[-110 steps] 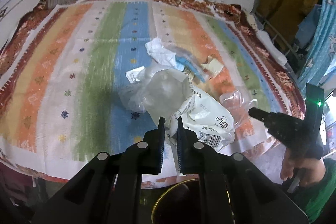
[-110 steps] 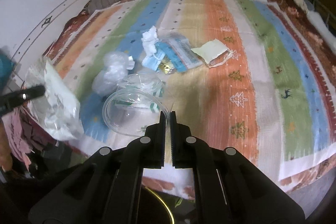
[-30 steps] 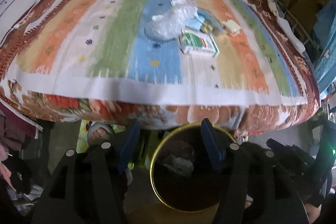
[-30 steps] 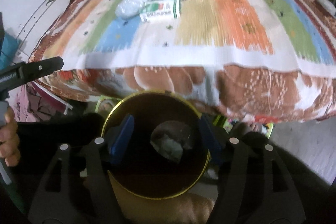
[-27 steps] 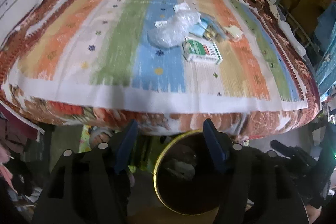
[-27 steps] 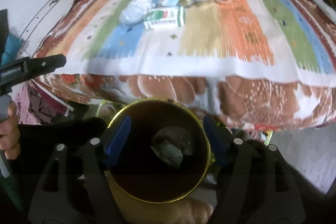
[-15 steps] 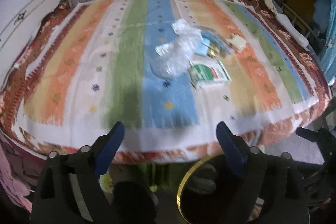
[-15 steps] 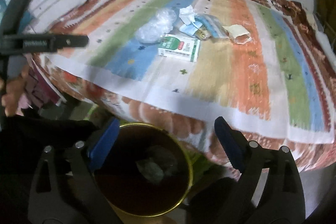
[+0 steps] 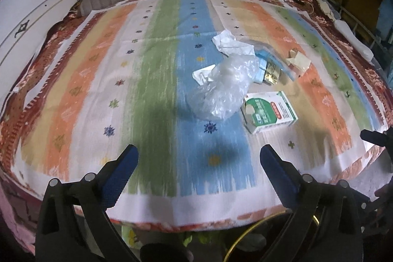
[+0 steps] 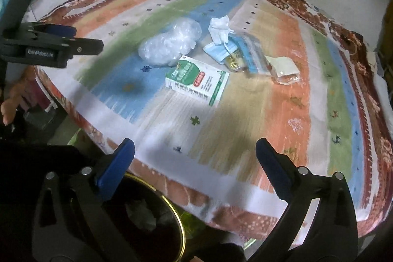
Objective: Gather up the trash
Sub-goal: 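Move both tools back toward the remaining trash on the blanket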
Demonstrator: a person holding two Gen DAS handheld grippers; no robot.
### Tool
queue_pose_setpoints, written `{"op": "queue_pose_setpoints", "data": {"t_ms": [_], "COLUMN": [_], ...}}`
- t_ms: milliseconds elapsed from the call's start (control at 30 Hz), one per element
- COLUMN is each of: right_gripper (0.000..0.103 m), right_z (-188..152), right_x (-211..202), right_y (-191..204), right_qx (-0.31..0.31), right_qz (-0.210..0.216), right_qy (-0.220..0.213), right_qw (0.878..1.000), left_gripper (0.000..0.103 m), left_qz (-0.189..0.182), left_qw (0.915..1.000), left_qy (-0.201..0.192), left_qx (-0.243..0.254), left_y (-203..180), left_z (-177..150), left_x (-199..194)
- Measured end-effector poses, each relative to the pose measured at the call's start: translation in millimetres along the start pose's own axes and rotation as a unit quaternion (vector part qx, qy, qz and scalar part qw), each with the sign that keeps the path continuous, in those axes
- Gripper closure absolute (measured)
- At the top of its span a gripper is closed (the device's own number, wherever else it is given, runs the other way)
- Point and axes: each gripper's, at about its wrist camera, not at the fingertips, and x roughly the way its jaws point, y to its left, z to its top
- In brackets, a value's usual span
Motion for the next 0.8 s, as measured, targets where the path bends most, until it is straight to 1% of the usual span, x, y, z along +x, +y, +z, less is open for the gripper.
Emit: {"op": "queue_pose_setpoints", "data": {"t_ms": [167, 233, 267, 333, 400, 467, 533, 567, 667, 733, 800], "right_gripper": [0.009, 0.009, 0.009, 0.009, 0.009, 0.009, 0.009, 0.009, 0.009, 0.009, 0.009], "right_z": [16, 22, 25, 30, 36, 42, 46, 49, 58, 65, 72], "right_x": [22, 29, 33, 39, 48, 58, 65, 68, 77, 83, 94], "right_y": [-4, -2, 2, 5, 6, 4, 5, 6, 9, 8, 6], "right_qx": [-0.028, -0.044, -0.062, -0.084, -0.097, -0.104, -0.119, -0.128, -0.158, -0.167, -0.174], "right_qz": [0.016, 0.04, 0.055, 0.05, 0.054, 0.062, 0.059, 0.056, 0.069, 0.07, 0.072], "right_qy": [-0.002, -0.003, 0.004, 0.005, 0.01, 0.019, 0.022, 0.024, 0.033, 0.034, 0.045], "right_qw": [0.999, 0.998, 0.997, 0.995, 0.994, 0.992, 0.991, 0.99, 0.985, 0.983, 0.981], "left_gripper": [0.006, 0.006, 0.006, 0.006, 0.006, 0.006, 0.006, 0.006, 0.006, 0.006, 0.006], "left_qz": [-0.001, 0.0, -0.001, -0.01, -0.027, -0.036, -0.044, -0.044, -0.014, -0.015, -0.023], "left_qw": [0.9996, 0.9995, 0.9996, 0.9998, 0.9987, 0.9973, 0.9964, 0.9966, 0.999, 0.9982, 0.9973], "left_qy": [-0.005, 0.0, 0.002, 0.017, 0.031, 0.032, 0.032, 0.033, 0.04, 0.058, 0.07], "left_qx": [0.027, 0.032, 0.029, 0.003, -0.03, -0.055, -0.064, -0.061, -0.014, -0.001, -0.005], "left_y": [-2, 0, 3, 13, 24, 33, 37, 36, 27, 26, 29], "left_z": [8, 10, 11, 14, 16, 17, 19, 20, 21, 18, 16], "left_x": [19, 26, 29, 36, 42, 44, 47, 49, 57, 66, 73]}}
